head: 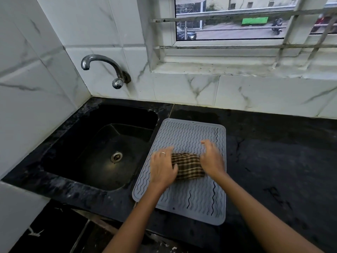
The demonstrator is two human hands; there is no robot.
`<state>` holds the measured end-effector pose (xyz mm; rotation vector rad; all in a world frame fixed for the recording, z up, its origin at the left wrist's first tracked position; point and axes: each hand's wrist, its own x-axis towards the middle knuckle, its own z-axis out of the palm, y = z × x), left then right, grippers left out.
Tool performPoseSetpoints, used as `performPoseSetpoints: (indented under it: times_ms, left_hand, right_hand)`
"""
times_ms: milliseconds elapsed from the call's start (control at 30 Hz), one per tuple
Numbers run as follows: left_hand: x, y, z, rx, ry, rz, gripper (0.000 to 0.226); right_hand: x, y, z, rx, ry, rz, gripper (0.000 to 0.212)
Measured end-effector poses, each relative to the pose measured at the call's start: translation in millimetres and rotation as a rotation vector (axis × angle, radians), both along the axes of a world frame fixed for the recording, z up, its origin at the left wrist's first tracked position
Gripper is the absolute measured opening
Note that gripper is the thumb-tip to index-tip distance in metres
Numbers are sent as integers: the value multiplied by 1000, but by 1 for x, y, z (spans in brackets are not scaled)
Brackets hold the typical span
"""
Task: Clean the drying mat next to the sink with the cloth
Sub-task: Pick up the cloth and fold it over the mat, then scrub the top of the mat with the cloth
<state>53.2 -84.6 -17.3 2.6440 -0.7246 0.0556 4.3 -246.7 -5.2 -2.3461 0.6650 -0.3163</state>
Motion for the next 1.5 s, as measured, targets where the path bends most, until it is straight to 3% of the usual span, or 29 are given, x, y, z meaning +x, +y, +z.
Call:
performPoseSetpoints:
  times_ms: [67,133,267,367,467,567,600,667,733,867,967,1033,1167,1300,1400,1500]
  left_hand:
    - [-2,-5,-14,36,155,-179,70]
    - [-6,-3,-31,163,300,-264,82]
    - [-9,5,-51,186,223,-285,72]
    - [-9,1,-45,170,207,-240,57]
    - [-15,-14,-20,41,238,-66,42]
    - [-17,-34,9,-49,317,76,35]
    - [-16,-40,16,-126,403,104,35]
    - [-17,-51,29,-413,762,80,37]
    - [-16,-54,38,-638,1092,34,42]
    - [18,-54,35,-788,1292,40,50]
    - [41,-63,32,-802,1364,-57,50]
    - [54,-74,29,-816,1315,-78,49]
    - [83,-105,14,-730,990,69,38]
    - [116,-139,-10,-414,731,8,53]
    - [132,-146,-33,-57,451,-48,60]
    - [136,-142,-59,155,214,-101,59]
  right_hand:
    - [-5,8,-12,-170,-4,159,45]
    - [-18,17,-36,-265,158,413,53]
    - [-31,16,-71,-374,240,508,91]
    - [-24,13,-60,-144,199,471,87]
    - [-28,15,-52,47,-168,124,63]
    - [-28,27,-44,287,-319,-19,54]
    - [-23,33,-41,398,-326,-8,57]
    - [-10,40,-30,626,-341,2,65]
    - [5,36,-22,712,-356,-7,72]
    - [32,13,-11,597,-233,-4,64]
    - [49,5,-13,448,-336,-110,50]
    - [63,-1,-9,404,-432,-276,48]
    - [95,-28,-3,204,-512,-474,51]
    - [124,-61,-17,-108,-214,-288,56]
    - [135,-73,-39,-143,54,-34,67]
    - [144,-75,-57,-210,210,94,60]
